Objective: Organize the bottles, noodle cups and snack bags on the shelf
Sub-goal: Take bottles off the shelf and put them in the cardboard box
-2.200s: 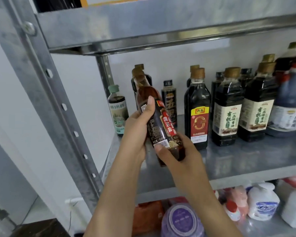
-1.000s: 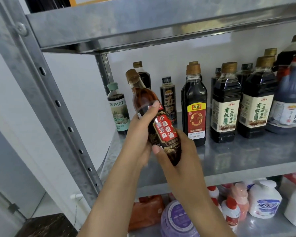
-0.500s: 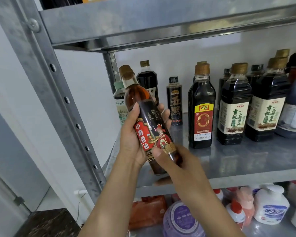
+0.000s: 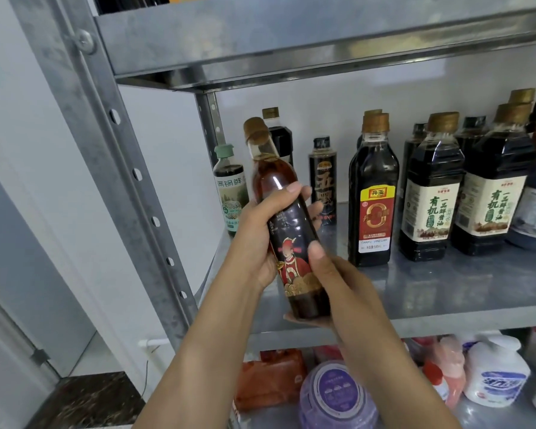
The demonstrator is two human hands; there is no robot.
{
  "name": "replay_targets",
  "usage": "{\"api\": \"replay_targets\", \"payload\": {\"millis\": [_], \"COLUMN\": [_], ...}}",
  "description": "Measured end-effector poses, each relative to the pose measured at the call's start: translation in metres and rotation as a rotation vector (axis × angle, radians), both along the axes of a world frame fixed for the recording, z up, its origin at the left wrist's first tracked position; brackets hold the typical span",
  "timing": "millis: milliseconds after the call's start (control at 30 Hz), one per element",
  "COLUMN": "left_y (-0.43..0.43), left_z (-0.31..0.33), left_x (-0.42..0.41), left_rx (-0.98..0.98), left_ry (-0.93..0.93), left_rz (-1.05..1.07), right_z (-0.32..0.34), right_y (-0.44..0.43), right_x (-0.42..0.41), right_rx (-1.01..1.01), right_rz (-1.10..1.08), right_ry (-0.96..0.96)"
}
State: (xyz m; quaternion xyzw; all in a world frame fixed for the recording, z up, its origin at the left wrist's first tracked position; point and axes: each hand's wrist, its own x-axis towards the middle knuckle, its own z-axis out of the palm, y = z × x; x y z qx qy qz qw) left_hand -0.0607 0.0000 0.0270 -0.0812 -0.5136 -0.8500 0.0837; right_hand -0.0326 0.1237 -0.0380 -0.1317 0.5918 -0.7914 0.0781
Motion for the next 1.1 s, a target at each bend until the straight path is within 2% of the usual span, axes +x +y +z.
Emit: {"api": "replay_targets", "payload": {"millis": [200, 733, 867, 1100], "left_y": [0.008, 0.013, 0.022, 0.058], "left_z": [-0.005, -0.007, -0.015, -0.034], "left_x": [0.001, 0.002, 0.002, 0.004], "left_rx": [-0.088, -0.174, -0.260, -0.259], "left_ry": [0.007, -0.017, -0.020, -0.108], "left_rz": [0.023, 0.055, -0.003, -0.142], "right_z": [0.003, -0.008, -0.019, -0.030], "right_y": [0.009, 0.008, 0.009, 0.027], "right_x": [0.000, 0.003, 0.008, 0.023], "right_rx": [-0.038, -0.091, -0.134, -0.100], "right_rz": [0.070, 0.018, -0.046, -0.166], "right_ry": [-0.119, -0.109, -0.165, -0.153]}}
